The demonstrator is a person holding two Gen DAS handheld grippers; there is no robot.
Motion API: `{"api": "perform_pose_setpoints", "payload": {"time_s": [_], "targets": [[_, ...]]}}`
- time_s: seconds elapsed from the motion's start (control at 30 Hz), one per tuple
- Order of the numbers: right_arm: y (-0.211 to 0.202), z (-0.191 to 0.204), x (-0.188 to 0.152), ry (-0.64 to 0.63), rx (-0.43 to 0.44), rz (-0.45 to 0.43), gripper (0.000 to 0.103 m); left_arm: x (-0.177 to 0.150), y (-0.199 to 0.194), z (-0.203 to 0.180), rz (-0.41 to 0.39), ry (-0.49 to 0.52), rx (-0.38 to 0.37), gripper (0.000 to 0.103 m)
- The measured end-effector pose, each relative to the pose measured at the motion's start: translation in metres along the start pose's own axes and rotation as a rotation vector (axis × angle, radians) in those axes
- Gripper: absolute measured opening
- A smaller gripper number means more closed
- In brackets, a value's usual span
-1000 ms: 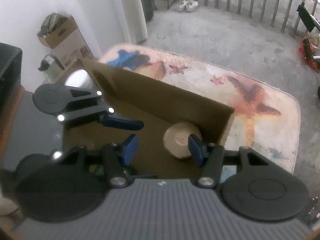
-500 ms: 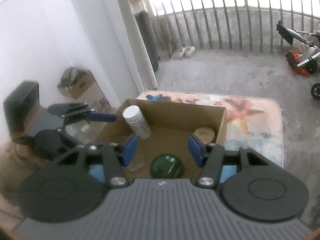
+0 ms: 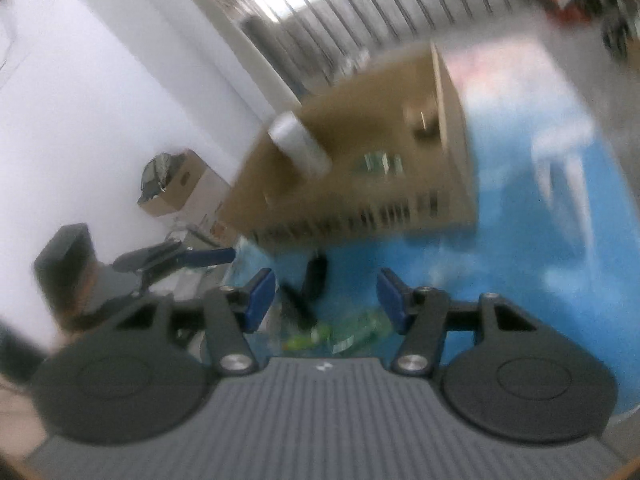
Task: Organize rigid objects
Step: 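Withdraw the right tool from the box toward the green dropper bottle, then close the right tool on the green dropper bottle and lift it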
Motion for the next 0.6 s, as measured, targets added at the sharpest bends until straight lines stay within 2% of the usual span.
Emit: {"api": "perform_pose_setpoints", "payload": {"time_s": [0.13, 0.27, 0.43, 0.6], "targets": [[0.043, -0.004, -0.029, 0.049, -0.051, 0.095, 0.056, -0.011, 0.035, -0.015, 0.082, 0.054, -0.023, 0.074], [0.070, -0.009, -0.041, 0.114, -0.055, 0.158, 0.056, -0.013, 0.058, -0.020, 0.131, 0.084, -0.022, 0.066], [0.086, -0.018, -0.042, 0.180, -0.067, 0.193, 0.056, -0.008, 0.074, -0.016, 0.150, 0.080, -0.038, 0.058], [0.096, -0.027, -0.032, 0.219, -0.081, 0.205, 0.048, -0.006, 0.087, -0.007, 0.179, 0.045, -0.040, 0.046]]}}
Point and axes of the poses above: each gripper's, at about its wrist camera, not at the fingertips, and y roughly the way its jaws point, z to its left, x to its top, the point moved 2 cm from there along y, roughly the way its jaws point, and after that the axes turned 14 degrees about -x, right-handed, at the moved point
